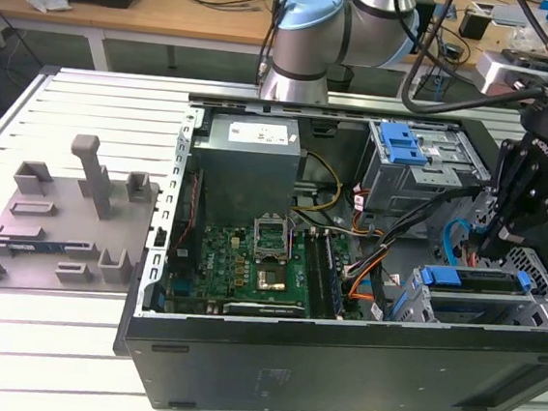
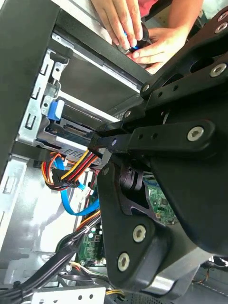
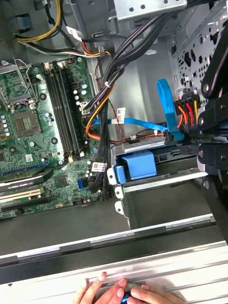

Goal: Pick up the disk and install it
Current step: 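Insert the first disk wire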

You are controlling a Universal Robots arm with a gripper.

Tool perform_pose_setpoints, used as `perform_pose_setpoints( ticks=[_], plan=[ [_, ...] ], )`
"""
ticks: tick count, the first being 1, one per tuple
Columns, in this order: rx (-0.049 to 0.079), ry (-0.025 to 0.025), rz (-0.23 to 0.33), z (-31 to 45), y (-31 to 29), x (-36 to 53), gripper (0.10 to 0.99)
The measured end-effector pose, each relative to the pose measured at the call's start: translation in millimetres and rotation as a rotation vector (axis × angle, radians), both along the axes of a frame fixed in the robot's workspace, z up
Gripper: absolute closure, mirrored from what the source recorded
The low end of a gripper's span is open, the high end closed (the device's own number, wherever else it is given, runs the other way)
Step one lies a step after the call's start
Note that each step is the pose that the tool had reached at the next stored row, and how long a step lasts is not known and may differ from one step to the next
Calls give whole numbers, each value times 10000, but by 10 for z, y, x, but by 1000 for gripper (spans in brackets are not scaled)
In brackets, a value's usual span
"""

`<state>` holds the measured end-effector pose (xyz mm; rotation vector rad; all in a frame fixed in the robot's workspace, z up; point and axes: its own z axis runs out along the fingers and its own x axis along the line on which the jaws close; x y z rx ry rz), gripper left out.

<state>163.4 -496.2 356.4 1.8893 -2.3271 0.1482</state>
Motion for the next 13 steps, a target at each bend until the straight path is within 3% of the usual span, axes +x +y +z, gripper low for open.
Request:
perform_pose_setpoints(
  ticks=[13],
  plan=[
    [22,-1,77,-1,-13,-28,918]
  ],
)
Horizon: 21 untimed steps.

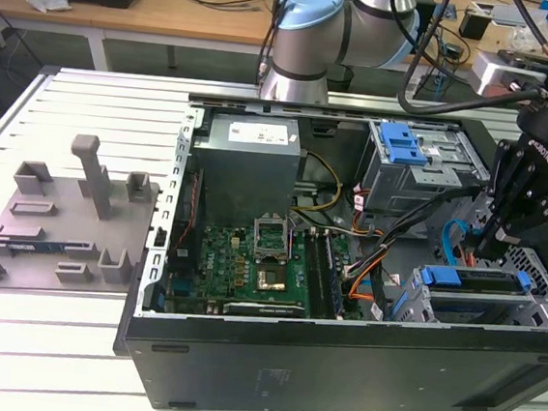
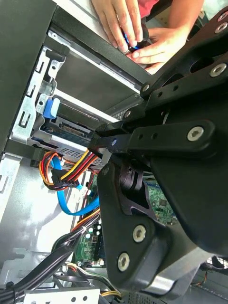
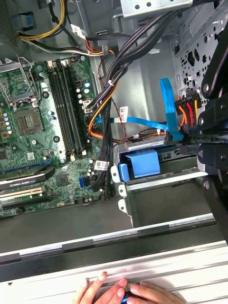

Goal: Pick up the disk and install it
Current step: 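Insert the first disk wire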

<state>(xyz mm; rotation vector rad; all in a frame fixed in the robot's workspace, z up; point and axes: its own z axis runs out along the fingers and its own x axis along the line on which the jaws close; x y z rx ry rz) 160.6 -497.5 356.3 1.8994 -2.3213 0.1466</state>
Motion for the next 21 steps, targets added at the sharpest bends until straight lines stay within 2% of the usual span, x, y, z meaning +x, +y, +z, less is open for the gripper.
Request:
perform_pose_setpoints(
  ticks=[4,11,16,18,21],
  plan=[
    [56,-36,194,6,-13,0,918],
    [155,-156,963,11,-24,0,918],
    [233,-196,1410,11,-34,0,918],
    [301,-210,1520,11,-42,0,918],
    [494,-238,1610,11,-65,0,918]
  ],
)
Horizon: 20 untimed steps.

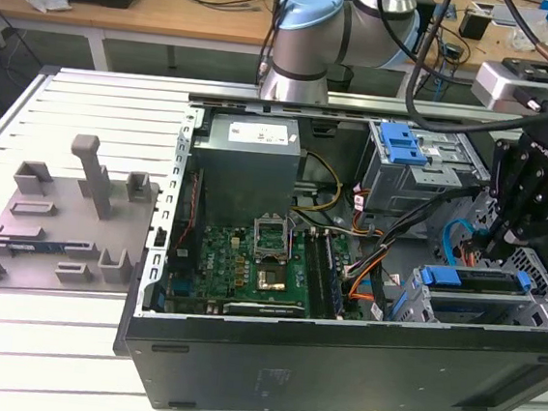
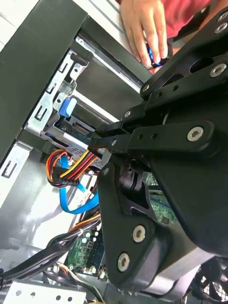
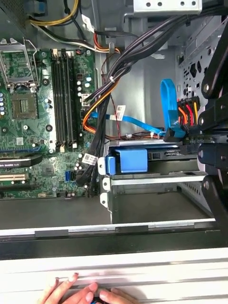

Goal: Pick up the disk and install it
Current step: 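Insert the first disk wire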

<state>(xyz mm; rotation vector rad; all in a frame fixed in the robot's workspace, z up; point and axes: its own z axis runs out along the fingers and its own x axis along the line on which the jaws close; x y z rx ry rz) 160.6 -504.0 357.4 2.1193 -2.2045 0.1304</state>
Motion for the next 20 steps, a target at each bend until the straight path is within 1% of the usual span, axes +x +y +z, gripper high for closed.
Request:
perform_pose_setpoints(
  ticks=[1,3,4,5,7,10,13,15,20],
  plan=[
    [126,-10,38,0,-14,0,918],
    [283,-23,88,0,-33,-1,918],
    [435,-37,138,0,-55,0,918],
    [520,-42,165,0,-76,-1,918],
    [613,-46,189,-1,-105,-1,918],
    [795,-52,227,0,-160,-1,918],
    [967,-58,255,0,-202,-1,918],
    [1003,-58,255,0,-213,-2,918],
    [987,-58,256,0,-212,-1,918]
  ],
)
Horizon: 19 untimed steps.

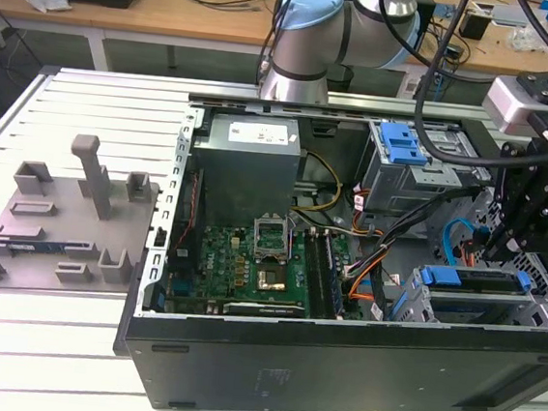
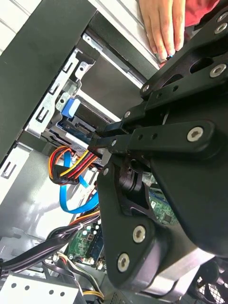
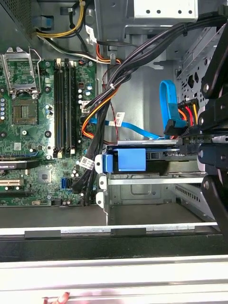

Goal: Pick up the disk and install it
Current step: 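Insert the first disk wire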

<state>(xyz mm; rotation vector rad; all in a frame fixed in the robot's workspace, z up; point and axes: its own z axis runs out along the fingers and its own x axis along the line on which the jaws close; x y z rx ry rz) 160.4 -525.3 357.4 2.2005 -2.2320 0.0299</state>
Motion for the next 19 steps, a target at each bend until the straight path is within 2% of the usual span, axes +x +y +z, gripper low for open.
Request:
perform_pose_setpoints(
  ticks=[12,19],
  plan=[
    [0,0,0,-9,-5,33,918],
    [0,2,0,-11,-35,39,918]
  ],
)
